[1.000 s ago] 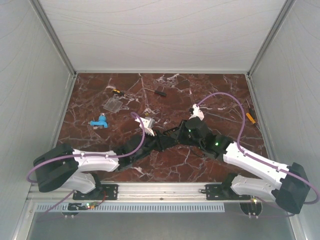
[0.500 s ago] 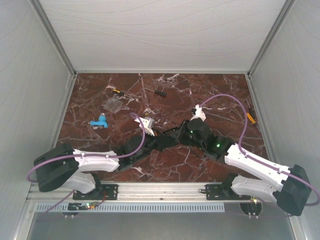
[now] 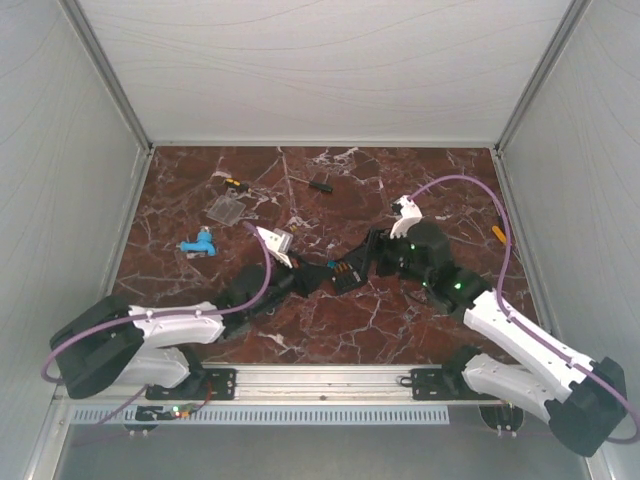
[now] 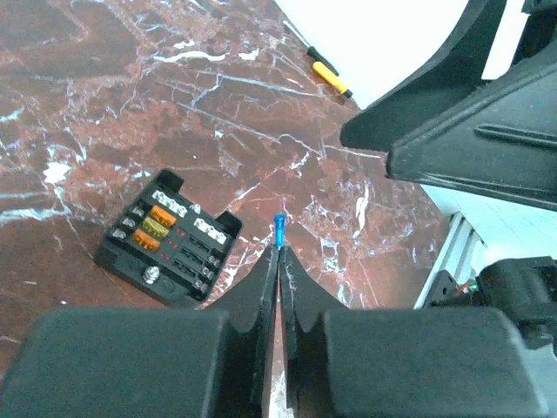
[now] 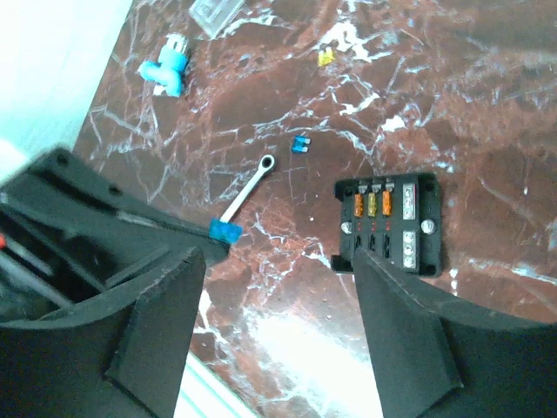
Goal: Snap on the fuse box
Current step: Pick up the fuse from the center of the board.
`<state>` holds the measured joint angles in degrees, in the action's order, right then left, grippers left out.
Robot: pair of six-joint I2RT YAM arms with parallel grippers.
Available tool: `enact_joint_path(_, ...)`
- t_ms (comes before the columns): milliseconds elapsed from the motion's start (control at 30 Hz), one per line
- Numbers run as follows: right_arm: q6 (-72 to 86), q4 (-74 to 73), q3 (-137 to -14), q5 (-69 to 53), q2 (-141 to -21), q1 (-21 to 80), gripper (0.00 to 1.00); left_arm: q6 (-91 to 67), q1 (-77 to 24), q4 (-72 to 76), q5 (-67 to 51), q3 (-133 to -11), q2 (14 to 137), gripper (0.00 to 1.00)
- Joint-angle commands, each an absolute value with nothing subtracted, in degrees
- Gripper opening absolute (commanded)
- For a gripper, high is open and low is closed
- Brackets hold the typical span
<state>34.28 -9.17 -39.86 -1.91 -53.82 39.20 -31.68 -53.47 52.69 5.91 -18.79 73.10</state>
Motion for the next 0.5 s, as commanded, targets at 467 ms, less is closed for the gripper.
enact_joint_path(467,3.89,-16.56,-53.49,-45.18,-57.96,34.6,0.6,-31.54,-40.87,54.27,-39.9,-19.46,60.62,0.0)
